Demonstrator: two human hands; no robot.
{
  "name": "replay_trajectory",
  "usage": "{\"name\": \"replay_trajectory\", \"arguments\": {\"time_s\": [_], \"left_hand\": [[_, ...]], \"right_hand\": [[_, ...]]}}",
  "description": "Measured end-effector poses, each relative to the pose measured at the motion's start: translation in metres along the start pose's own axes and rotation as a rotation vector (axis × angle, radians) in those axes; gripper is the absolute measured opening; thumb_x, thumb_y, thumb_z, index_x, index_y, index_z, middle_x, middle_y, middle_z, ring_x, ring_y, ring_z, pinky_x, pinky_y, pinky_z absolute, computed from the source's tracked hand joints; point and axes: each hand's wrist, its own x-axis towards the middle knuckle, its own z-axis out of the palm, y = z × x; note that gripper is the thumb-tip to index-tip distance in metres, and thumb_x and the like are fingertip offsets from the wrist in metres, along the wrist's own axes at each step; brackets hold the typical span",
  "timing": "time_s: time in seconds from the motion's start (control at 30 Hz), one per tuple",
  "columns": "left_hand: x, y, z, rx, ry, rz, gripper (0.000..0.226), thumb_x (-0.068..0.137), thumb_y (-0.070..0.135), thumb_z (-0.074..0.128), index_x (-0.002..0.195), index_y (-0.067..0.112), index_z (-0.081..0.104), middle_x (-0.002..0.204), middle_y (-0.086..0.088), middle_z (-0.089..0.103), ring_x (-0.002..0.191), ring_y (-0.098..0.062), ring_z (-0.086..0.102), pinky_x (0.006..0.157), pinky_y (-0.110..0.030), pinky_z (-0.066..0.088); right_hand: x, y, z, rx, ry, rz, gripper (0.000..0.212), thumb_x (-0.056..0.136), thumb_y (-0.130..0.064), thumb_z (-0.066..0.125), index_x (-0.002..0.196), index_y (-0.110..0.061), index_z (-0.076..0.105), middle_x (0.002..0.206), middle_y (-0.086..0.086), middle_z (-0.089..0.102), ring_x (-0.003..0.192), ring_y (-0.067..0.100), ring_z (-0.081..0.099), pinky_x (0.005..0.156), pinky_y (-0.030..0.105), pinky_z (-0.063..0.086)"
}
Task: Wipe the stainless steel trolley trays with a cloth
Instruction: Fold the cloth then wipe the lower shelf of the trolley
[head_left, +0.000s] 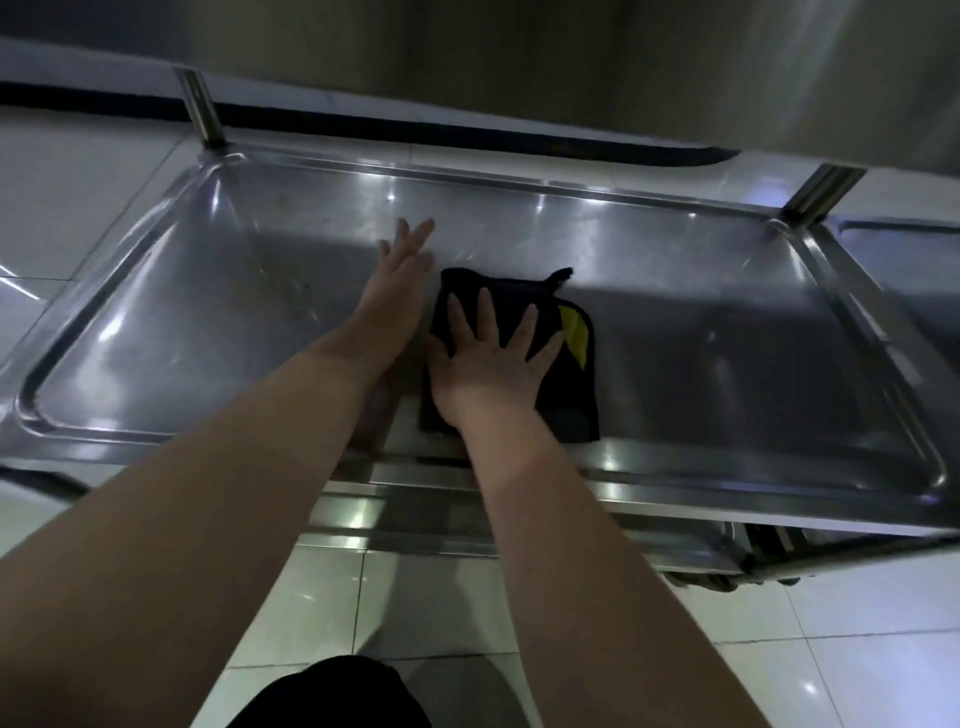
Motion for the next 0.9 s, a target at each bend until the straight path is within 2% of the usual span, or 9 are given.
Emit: {"name": "replay_trajectory", "arguments": {"time_s": [0.07, 0.17, 0.27, 0.33, 0.4, 0.5, 0.67, 0.8, 0.9], "left_hand": [[-0.002, 0.004, -0.013, 0.1, -0.01, 0.013, 0.05, 0.098, 0.015, 0.037, 0.145, 0.03, 0.042, 0.163, 0.005, 0.011, 0.149, -0.012, -0.003, 0.121, -0.044, -0.001], [-0.007, 0.0, -0.019, 0.484, -0.095, 0.063, 0.049, 0.1, 0.017, 0.033, 0.148, 0.027, 0.037, 0.163, 0.0, 0.011, 0.15, -0.019, -0.005, 0.12, -0.046, -0.004], [-0.024, 0.0, 0.009, 0.824, -0.153, 0.109, 0.049, 0.102, 0.026, 0.035, 0.151, 0.027, 0.031, 0.163, -0.003, 0.013, 0.15, -0.027, 0.001, 0.119, -0.045, -0.003], [-0.046, 0.002, 0.045, 1.018, -0.227, 0.141, 0.053, 0.101, 0.036, 0.034, 0.152, 0.031, 0.024, 0.164, -0.001, 0.008, 0.15, -0.027, -0.002, 0.118, -0.051, -0.005], [-0.068, 0.0, 0.077, 1.172, -0.287, 0.122, 0.055, 0.101, 0.045, 0.023, 0.153, 0.038, 0.011, 0.164, 0.001, -0.005, 0.149, -0.029, -0.013, 0.111, -0.063, -0.014], [-0.077, -0.006, 0.084, 1.239, -0.255, 0.112, 0.056, 0.097, 0.055, 0.016, 0.151, 0.046, 0.007, 0.163, 0.006, -0.011, 0.147, -0.033, -0.019, 0.101, -0.073, -0.02], [-0.05, -0.021, 0.011, 1.309, -0.193, 0.087, 0.057, 0.092, 0.067, 0.017, 0.147, 0.054, 0.007, 0.161, 0.016, -0.01, 0.148, -0.029, -0.016, 0.103, -0.075, -0.013], [-0.033, -0.031, -0.059, 1.302, -0.113, -0.013, 0.055, 0.093, 0.068, 0.017, 0.146, 0.057, 0.006, 0.161, 0.017, -0.008, 0.149, -0.027, -0.01, 0.109, -0.072, -0.005], [-0.035, -0.035, -0.064, 1.313, -0.113, 0.005, 0.054, 0.094, 0.065, 0.015, 0.147, 0.057, 0.006, 0.161, 0.018, -0.008, 0.149, -0.029, -0.01, 0.11, -0.071, -0.005]], "right_hand": [[-0.014, -0.023, 0.008, -0.023, -0.023, -0.089, 0.058, 0.096, -0.062, 0.005, 0.149, -0.046, -0.012, 0.159, -0.011, -0.023, 0.141, 0.042, -0.028, 0.101, 0.068, -0.025], [-0.01, -0.01, 0.0, 0.075, -0.015, -0.147, 0.054, 0.099, -0.058, 0.014, 0.151, -0.048, 0.001, 0.162, -0.016, -0.009, 0.146, 0.035, -0.02, 0.104, 0.066, -0.022], [0.007, 0.053, -0.021, 0.176, 0.161, -0.017, 0.049, 0.102, -0.047, 0.024, 0.151, -0.045, 0.019, 0.161, -0.017, 0.011, 0.149, 0.031, -0.004, 0.109, 0.067, -0.01], [0.009, 0.09, -0.027, 0.259, 0.132, 0.077, 0.048, 0.104, -0.042, 0.024, 0.152, -0.04, 0.022, 0.162, -0.015, 0.012, 0.15, 0.029, -0.004, 0.116, 0.059, -0.006], [0.003, 0.105, -0.02, 0.261, 0.098, 0.058, 0.048, 0.105, -0.039, 0.021, 0.153, -0.034, 0.021, 0.162, -0.011, 0.013, 0.15, 0.023, -0.001, 0.119, 0.049, -0.005], [0.0, 0.108, -0.009, 0.222, 0.146, -0.022, 0.05, 0.104, -0.043, 0.018, 0.153, -0.035, 0.019, 0.162, -0.01, 0.016, 0.15, 0.016, 0.004, 0.119, 0.045, -0.006], [-0.003, 0.111, -0.011, 0.024, 0.12, -0.044, 0.06, 0.098, -0.057, 0.025, 0.154, -0.035, 0.017, 0.163, -0.01, 0.008, 0.15, 0.017, 0.002, 0.119, 0.049, -0.004], [-0.008, 0.09, -0.008, -0.04, 0.12, 0.069, 0.058, 0.098, -0.059, 0.02, 0.153, -0.042, 0.008, 0.163, -0.014, 0.001, 0.15, 0.028, -0.004, 0.114, 0.066, -0.004], [-0.007, 0.061, -0.004, -0.034, 0.066, 0.026, 0.06, 0.095, -0.064, 0.017, 0.151, -0.048, 0.001, 0.162, -0.016, -0.006, 0.147, 0.04, -0.012, 0.108, 0.073, -0.007]]}}
